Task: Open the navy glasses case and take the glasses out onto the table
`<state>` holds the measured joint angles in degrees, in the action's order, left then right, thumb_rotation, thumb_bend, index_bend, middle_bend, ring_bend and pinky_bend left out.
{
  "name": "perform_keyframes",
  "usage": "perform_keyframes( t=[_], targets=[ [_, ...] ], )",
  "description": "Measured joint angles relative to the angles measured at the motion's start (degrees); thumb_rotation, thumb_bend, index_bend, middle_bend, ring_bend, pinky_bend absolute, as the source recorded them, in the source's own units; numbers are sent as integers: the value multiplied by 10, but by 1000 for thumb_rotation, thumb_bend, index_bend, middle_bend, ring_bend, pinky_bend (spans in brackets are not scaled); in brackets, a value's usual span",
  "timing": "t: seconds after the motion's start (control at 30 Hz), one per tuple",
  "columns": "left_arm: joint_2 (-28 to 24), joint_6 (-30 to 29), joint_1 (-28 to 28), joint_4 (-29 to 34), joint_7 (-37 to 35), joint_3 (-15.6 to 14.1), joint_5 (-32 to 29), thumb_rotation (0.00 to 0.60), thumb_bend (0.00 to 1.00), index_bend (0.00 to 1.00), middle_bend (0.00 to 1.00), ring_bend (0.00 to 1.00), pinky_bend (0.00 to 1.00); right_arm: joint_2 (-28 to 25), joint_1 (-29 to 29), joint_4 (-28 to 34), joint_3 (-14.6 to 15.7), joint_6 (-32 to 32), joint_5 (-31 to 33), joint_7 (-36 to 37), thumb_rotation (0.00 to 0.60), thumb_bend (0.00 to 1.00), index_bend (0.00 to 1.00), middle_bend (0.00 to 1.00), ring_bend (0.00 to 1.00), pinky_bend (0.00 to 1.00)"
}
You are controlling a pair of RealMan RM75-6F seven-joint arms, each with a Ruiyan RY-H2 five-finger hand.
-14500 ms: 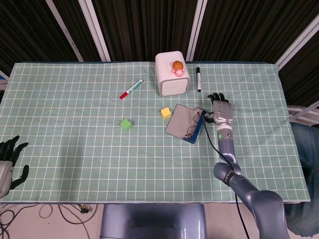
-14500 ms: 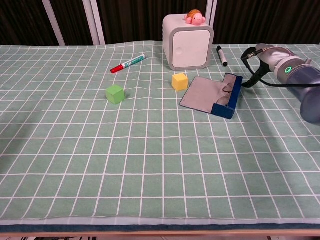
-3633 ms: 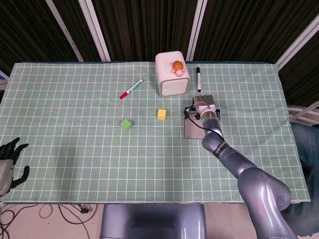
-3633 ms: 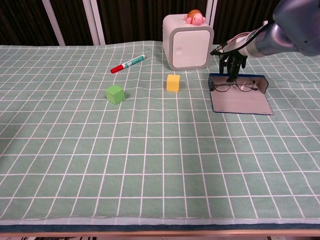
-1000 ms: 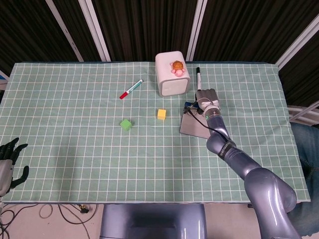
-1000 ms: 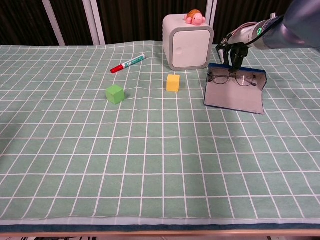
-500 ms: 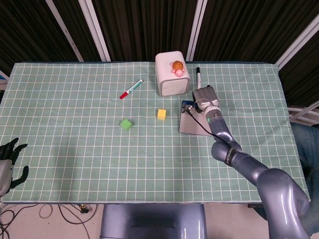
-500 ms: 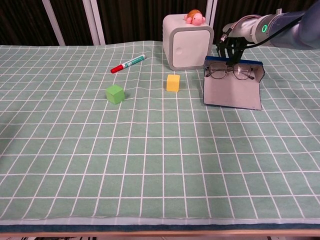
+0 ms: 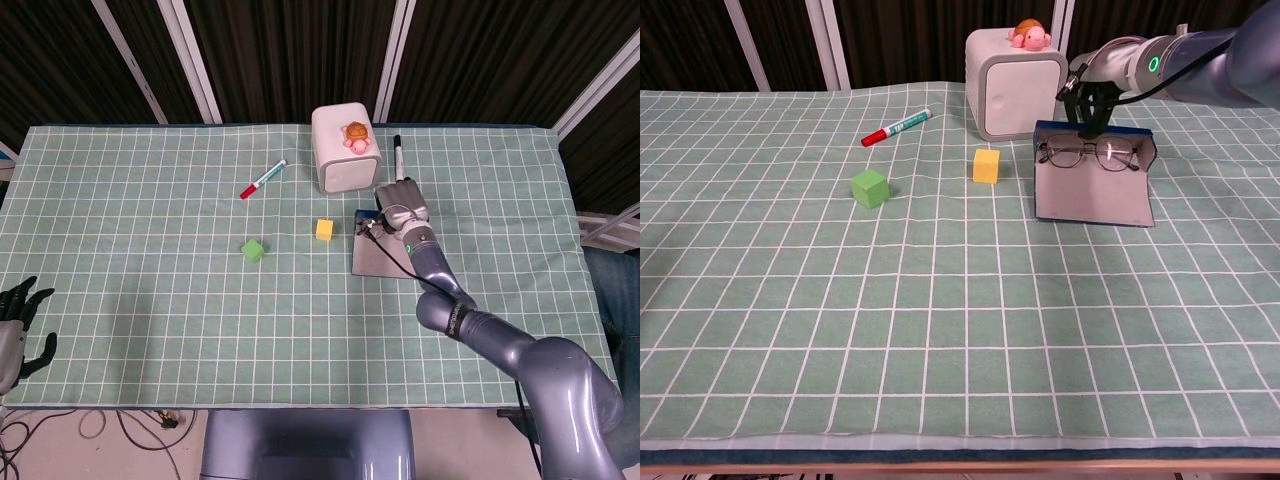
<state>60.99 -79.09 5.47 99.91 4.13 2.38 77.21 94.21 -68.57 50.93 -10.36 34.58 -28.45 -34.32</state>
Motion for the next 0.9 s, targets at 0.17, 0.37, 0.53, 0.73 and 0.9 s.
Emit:
perform_keyframes(
  t=[0.17,0.37,0.53,0.73,0.9],
  targets=[
    [-1,1,0,0,-2,0,-1,600,464,157,0,0,23,1,-14,21,0,17,32,-32,600,456,506,520,403,236],
    [-2,3,1,1,-4,0,-1,600,464,157,0,0,23,3,-28,39,-1,34,64,-65,600,456,506,520,403,236],
    [-3,5,2,2,-5,1,-3,600,464,157,0,0,23,7,-39,54,-3,50,82,-86,600,456,506,520,403,236],
    [-4,6,2,2,-8,1,-3,600,463,157,0,0,24,11,-52,66,-10,65,94,-103,600,455,508,519,403,236],
    [-5,8,3,3,-8,0,-3,600,464,157,0,0,23,11,-58,78,-16,75,97,-111,600,456,509,520,403,236]
  ],
)
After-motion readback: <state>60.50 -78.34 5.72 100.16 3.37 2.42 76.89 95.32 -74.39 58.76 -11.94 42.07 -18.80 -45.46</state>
